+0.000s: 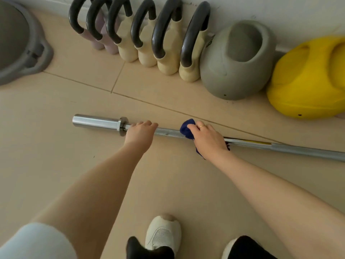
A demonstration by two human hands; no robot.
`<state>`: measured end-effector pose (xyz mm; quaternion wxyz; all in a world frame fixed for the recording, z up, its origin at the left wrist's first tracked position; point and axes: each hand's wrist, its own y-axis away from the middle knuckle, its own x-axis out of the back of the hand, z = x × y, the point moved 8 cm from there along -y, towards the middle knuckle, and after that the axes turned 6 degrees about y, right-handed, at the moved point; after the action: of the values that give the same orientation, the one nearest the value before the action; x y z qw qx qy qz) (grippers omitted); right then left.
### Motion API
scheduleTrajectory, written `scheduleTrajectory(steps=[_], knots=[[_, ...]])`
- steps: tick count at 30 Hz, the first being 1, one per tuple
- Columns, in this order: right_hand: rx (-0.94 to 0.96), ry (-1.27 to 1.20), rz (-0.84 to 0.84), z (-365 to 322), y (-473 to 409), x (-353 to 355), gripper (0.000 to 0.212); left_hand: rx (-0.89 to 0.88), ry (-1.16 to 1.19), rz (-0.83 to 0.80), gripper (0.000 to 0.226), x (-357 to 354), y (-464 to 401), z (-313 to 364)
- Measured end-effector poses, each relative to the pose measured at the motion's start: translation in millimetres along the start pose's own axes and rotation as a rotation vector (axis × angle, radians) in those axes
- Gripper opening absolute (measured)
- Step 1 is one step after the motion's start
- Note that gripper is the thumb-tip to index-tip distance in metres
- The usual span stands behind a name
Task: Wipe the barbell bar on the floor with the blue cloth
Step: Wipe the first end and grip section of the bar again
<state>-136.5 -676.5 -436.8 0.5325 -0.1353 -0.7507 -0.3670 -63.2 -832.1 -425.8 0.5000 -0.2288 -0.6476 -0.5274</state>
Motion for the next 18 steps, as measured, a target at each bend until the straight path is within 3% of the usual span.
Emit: scheduleTrajectory(steps=[5,11,15,18], knots=[[-0.125,-0.077,0.045,-46,-31,-18,0.025,-0.063,0.031,0.174,0.036,-29,-13,-32],[-0.217,-0.074,0.025,-102,-64,-36,0.03,-0.224,0.059,0.284,0.039,-39,-16,-47],[-0.045,0.114,-0.009,-85,-54,-30,0.035,-0.183,0.084,0.277,0.033,-37,-24,-53],[-0.072,0.251,-0.072,-43,-38,-25,0.033,-0.173,0.15,0.304,0.032,-33,-26,-56]])
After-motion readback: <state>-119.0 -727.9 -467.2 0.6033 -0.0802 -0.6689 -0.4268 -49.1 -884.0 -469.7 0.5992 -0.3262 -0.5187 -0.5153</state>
